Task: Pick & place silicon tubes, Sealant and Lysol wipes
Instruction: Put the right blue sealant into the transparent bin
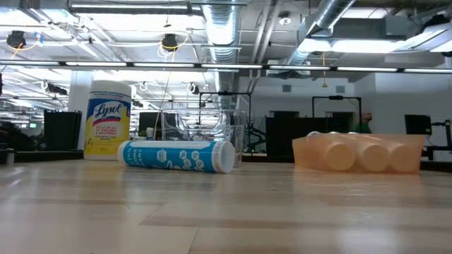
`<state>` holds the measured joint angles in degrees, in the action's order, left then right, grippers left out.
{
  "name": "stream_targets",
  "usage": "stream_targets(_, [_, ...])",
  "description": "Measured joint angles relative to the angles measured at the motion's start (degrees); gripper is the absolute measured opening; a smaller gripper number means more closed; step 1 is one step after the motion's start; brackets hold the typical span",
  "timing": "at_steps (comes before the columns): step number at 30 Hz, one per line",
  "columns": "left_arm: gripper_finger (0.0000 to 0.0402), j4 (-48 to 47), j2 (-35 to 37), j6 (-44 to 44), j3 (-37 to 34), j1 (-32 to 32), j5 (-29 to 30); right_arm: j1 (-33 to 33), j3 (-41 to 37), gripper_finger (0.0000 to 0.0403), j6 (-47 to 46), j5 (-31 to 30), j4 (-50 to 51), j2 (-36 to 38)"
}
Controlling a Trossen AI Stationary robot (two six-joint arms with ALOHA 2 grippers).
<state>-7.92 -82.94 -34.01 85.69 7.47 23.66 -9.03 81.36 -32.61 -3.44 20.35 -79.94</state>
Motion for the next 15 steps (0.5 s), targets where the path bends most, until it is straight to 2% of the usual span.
stream_targets(5, [0.0205,0.43,-0.48,-0.38,0.00,-0.39,-0.11,0.21,0.00,0.0201,-0.27,-0.23,0.16,0.00])
stream_targets(15, [0.0202,0.58,-0.50,-0.31,0.00,-1.15,-0.52,0.21,0.00,0.0201,-0.23,-0.62,0.14,0.00])
